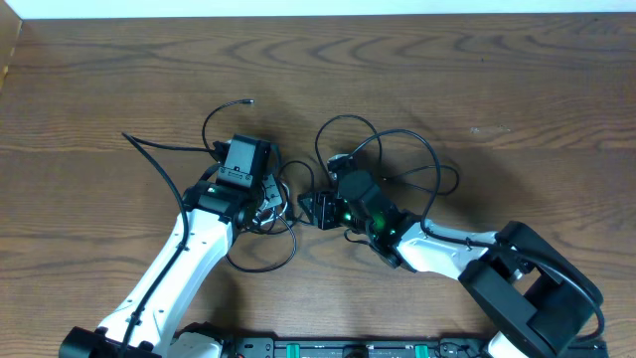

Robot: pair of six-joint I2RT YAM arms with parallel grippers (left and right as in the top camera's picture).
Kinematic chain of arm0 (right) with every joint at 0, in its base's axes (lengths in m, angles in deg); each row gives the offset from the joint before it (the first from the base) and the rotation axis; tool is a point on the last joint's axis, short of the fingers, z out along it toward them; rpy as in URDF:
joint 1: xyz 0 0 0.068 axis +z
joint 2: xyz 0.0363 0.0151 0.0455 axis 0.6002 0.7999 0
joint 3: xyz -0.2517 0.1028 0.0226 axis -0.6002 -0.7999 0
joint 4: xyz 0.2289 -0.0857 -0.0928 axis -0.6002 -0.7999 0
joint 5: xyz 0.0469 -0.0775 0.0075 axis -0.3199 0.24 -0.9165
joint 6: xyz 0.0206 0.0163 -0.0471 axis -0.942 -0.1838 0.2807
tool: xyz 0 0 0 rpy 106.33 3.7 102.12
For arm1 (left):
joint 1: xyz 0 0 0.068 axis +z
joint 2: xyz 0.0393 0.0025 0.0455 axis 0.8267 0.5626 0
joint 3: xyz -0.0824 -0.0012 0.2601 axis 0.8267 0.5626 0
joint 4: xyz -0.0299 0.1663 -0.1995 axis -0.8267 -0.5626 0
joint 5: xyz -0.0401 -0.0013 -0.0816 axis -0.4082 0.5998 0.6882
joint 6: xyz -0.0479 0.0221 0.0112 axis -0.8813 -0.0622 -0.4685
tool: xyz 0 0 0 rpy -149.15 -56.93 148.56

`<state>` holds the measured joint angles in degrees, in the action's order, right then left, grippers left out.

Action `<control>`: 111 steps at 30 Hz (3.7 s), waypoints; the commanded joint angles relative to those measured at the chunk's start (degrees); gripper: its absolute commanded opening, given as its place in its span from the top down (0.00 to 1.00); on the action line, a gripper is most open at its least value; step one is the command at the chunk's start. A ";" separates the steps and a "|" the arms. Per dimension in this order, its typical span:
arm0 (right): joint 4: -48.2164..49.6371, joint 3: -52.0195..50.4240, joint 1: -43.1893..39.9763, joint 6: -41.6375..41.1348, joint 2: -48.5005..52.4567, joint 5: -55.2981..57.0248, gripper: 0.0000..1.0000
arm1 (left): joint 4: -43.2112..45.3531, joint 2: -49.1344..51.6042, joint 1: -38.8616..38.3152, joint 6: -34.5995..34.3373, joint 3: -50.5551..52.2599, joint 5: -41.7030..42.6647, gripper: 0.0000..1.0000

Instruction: Untangle cables

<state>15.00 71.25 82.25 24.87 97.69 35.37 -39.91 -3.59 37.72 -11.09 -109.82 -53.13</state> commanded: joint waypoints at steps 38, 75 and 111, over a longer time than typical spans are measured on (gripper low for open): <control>-48.17 4.07 -16.37 13.86 -32.50 8.31 0.99 | 0.09 0.22 0.24 0.70 0.74 -6.14 0.93; -48.78 4.17 -26.97 44.52 -21.11 22.18 0.05 | -0.74 0.22 0.24 -3.32 1.25 -10.86 0.92; -48.11 5.29 -26.95 63.82 -25.03 15.87 0.19 | -0.52 0.22 0.24 -3.32 1.25 -10.82 0.92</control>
<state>-34.14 75.70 55.65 82.79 72.58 42.45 -40.55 -3.59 37.72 -14.15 -109.49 -62.20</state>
